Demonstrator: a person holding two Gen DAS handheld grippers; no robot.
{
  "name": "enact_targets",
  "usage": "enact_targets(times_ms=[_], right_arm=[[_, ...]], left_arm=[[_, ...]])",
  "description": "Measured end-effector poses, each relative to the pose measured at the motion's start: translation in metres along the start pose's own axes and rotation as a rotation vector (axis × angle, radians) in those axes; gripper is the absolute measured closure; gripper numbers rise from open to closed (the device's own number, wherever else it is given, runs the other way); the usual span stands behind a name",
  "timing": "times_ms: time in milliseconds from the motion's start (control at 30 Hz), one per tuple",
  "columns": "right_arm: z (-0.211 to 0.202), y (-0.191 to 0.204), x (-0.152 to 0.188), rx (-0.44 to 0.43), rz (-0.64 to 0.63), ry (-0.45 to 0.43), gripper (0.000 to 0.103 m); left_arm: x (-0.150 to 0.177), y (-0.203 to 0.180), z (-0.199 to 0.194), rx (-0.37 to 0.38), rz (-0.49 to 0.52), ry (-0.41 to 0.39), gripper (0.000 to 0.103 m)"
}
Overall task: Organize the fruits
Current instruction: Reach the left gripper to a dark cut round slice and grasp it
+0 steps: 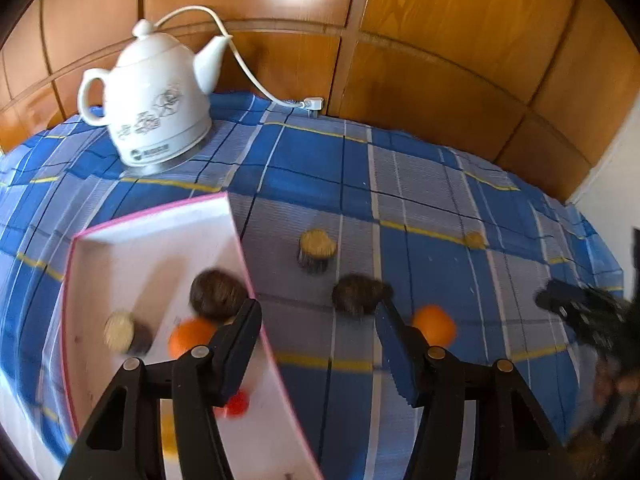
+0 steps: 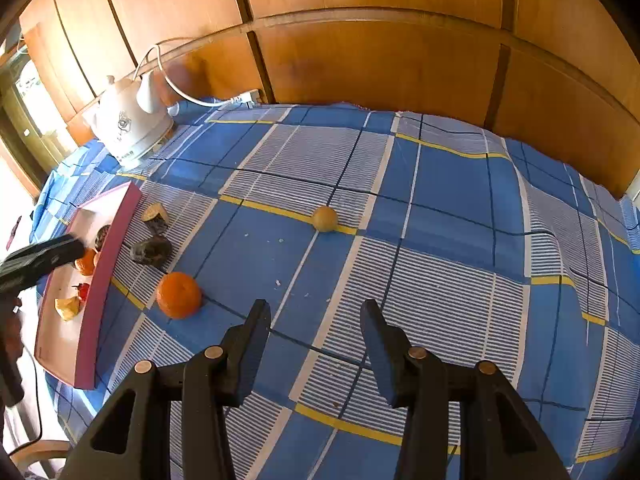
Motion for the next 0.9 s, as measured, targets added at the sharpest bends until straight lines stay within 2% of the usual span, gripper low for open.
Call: enact_targets(times_ms=[167, 367, 467, 500, 567, 633, 700, 767, 900], right_arm=[[0.0, -0.002, -0.003, -0.004, 0.015, 0.0, 0.056], [-0.001, 0.0, -0.004, -0.015, 0.021, -0.002, 0.056], [-0.001, 0.001, -0.004, -0.02, 0.02, -0.002, 0.056], [-0.001, 0.001, -0.005, -0.021, 0.021, -0.002, 0.056], [-0.001, 0.001, -0.005, -0.022, 0.024, -0.005, 0.056], [-0.001, 0.0, -0.005, -0.02, 0.024, -0.006, 0.056], [-0.002, -0.001, -0.005, -0.017, 0.029, -0.008, 0.056], [-0.002, -0.004, -0.006, -0.008, 0.034, -0.012, 0.056], [0.001, -0.009, -0.004, 0.012, 0.048, -0.004, 0.056]], left_arm=[[-0.029, -0.007, 0.042, -0.02, 0.028, 0.057, 0.042], [-0.039, -0.002, 0.089, -0.079, 0.067, 0.139, 0.043], [-0.033, 0.005, 0.111, -0.092, 0.058, 0.212, 0.065], [-0.032, 0.006, 0.113, -0.098, 0.06, 0.216, 0.066], [-0.032, 0.006, 0.111, -0.105, 0.083, 0.2, 0.069], [-0.031, 0.005, 0.106, -0.08, 0.059, 0.191, 0.069], [-0.034, -0.001, 0.091, -0.053, 0.06, 0.144, 0.069], [-0.034, -0.014, 0.063, -0.017, 0.083, 0.063, 0.069], [-0.019, -0.045, 0.011, 0.06, 0.141, -0.064, 0.069]])
Point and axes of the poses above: each gripper's, at about its wrist camera, not at the fingertips, and z roughly the way its jaws point, y to its left, x to its underside, the point moved 8 cm from there along z, roughly the way its jaws point, and after that the axes turned 5 degrees about x, right-handed, at the moved point
